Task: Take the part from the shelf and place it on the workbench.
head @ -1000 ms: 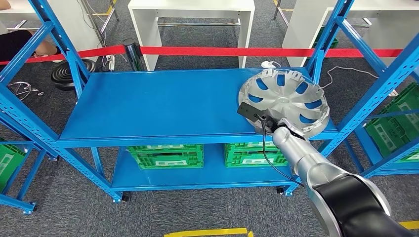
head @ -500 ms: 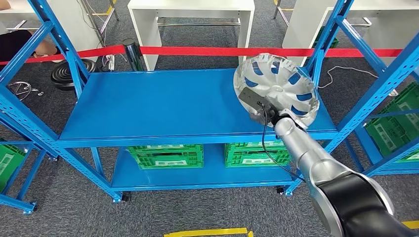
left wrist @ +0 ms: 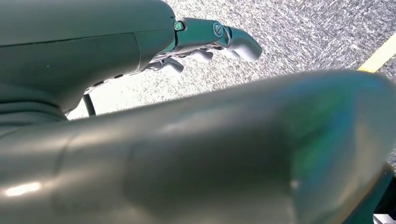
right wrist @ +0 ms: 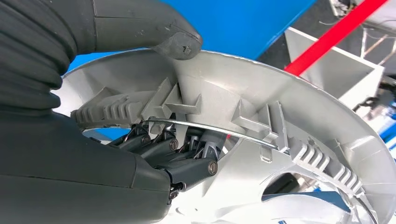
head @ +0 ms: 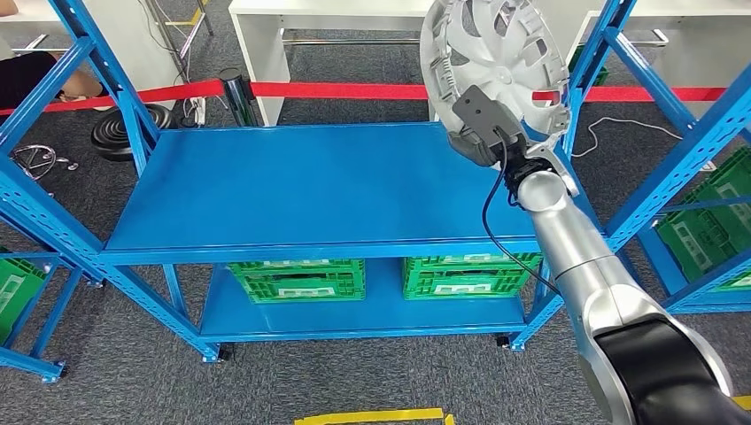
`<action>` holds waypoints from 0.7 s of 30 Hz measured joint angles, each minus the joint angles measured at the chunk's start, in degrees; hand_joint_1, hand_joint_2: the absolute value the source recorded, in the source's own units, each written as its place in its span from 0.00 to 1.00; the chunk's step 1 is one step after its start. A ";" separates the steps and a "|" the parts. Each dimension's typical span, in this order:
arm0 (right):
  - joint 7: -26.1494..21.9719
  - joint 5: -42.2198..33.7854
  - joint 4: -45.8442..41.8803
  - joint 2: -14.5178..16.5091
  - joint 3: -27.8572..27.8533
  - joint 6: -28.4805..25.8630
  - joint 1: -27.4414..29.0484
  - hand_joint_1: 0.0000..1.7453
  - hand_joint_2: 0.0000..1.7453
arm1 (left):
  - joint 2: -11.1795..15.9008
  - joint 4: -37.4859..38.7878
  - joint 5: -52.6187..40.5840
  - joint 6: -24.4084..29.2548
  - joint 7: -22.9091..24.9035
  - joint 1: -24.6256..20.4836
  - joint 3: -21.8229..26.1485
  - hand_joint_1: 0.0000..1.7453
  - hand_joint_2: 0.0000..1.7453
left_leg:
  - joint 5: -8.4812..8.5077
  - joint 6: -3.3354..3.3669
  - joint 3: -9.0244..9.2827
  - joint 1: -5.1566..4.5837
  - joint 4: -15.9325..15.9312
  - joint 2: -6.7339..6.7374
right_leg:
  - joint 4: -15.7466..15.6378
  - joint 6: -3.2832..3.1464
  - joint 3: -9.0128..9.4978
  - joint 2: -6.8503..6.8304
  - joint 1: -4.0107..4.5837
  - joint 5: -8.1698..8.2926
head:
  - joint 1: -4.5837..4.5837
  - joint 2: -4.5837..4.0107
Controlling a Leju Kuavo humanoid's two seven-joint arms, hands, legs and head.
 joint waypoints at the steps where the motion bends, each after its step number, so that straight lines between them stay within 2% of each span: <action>1: -0.04 -0.07 -0.57 -0.09 -0.11 0.00 0.17 1.00 1.00 | -0.01 0.00 -0.01 0.00 -0.01 0.01 0.03 0.00 0.00 | 0.00 0.00 0.00 0.00 0.00 0.00 | 0.00 0.00 0.00 0.00 0.00 0.00 | 0.00 0.00; 8: -1.60 -2.86 -4.65 -1.17 -0.43 -0.06 1.14 1.00 1.00 | 0.00 0.00 -0.15 0.20 -0.75 0.29 0.43 0.00 0.00 | 0.00 0.00 0.00 -0.01 0.00 -0.01 | 0.00 0.00 0.00 0.00 -0.01 0.00 | 0.00 0.00; 21: -1.42 -7.32 -19.21 -2.66 -0.42 2.51 4.45 1.00 1.00 | 0.00 0.00 -1.05 0.50 -0.94 0.41 0.97 0.00 0.00 | -0.03 0.03 -0.01 -0.01 -0.04 -0.01 | 0.00 0.02 -0.02 0.00 0.00 -0.04 | 0.00 0.00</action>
